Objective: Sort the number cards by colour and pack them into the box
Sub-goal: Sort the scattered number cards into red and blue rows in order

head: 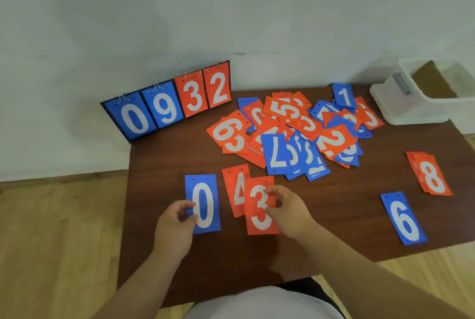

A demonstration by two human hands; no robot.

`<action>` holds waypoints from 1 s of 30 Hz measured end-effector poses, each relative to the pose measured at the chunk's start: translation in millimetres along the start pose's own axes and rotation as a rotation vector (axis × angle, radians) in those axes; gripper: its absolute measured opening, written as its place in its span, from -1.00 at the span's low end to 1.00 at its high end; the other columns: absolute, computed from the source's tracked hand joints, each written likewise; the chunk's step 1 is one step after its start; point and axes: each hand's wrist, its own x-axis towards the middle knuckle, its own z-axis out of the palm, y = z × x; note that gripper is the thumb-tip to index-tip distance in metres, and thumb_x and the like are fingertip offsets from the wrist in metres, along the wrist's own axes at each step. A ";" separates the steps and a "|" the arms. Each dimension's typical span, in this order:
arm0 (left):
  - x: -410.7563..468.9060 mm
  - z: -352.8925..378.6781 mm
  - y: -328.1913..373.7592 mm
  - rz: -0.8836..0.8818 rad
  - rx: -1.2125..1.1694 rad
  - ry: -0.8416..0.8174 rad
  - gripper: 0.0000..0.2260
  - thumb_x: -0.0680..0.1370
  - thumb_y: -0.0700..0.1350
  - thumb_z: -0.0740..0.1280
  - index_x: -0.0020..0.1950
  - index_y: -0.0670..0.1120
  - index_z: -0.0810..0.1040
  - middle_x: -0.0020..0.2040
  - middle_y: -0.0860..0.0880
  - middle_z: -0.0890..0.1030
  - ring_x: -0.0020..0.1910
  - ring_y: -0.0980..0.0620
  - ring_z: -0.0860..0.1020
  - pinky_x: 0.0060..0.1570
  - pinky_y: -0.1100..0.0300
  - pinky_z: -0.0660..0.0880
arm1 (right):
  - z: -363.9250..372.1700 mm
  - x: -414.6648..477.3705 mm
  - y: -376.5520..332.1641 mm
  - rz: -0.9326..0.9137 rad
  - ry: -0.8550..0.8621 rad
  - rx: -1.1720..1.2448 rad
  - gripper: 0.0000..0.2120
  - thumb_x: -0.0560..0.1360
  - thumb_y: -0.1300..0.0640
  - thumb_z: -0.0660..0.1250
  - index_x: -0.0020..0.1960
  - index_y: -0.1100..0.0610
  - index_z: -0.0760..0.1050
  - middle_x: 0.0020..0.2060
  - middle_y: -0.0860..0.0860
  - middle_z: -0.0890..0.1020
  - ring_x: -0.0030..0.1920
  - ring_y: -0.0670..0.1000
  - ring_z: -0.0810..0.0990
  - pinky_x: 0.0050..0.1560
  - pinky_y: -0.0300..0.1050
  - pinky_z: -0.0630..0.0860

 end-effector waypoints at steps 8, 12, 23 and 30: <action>-9.4 -46.0 -29.4 -0.068 -0.046 0.157 -0.75 0.54 -0.29 0.42 0.01 0.08 0.57 -0.06 0.09 0.60 -0.05 0.15 0.56 -0.17 0.36 0.40 | 60.8 31.3 -68.4 -0.163 -0.140 -0.109 -0.55 0.55 0.11 0.41 0.39 -0.16 0.42 0.24 -0.06 0.55 0.27 0.04 0.56 0.07 -0.12 0.61; -12.7 -61.9 -41.4 -0.089 -0.057 0.207 -0.74 0.53 -0.30 0.41 0.02 0.07 0.59 -0.03 0.06 0.64 -0.03 0.13 0.60 -0.08 0.25 0.52 | 88.9 43.7 -78.3 -0.315 -0.122 -0.383 -0.58 0.57 0.08 0.34 0.41 -0.11 0.43 0.27 -0.03 0.54 0.22 0.03 0.55 0.16 -0.11 0.53; -1.8 -66.0 -44.0 -0.094 0.050 0.167 -0.76 0.57 -0.23 0.39 0.06 0.13 0.54 0.03 0.16 0.59 0.04 0.15 0.57 -0.04 0.24 0.56 | 86.0 50.5 -68.7 -0.381 -0.066 -0.735 -0.46 0.55 -0.24 0.26 0.49 -0.18 0.30 0.36 -0.02 0.37 0.38 0.07 0.36 0.37 0.03 0.39; -26.3 -69.6 -85.8 -0.161 0.325 0.048 -0.75 0.60 -0.22 0.35 0.14 0.13 0.50 0.09 0.10 0.60 -0.09 0.22 0.55 -0.25 0.41 0.47 | 69.6 37.6 -56.2 -0.370 -0.085 -0.709 -0.50 0.55 -0.15 0.33 0.46 -0.15 0.36 0.40 -0.02 0.39 0.41 0.05 0.38 0.38 0.05 0.44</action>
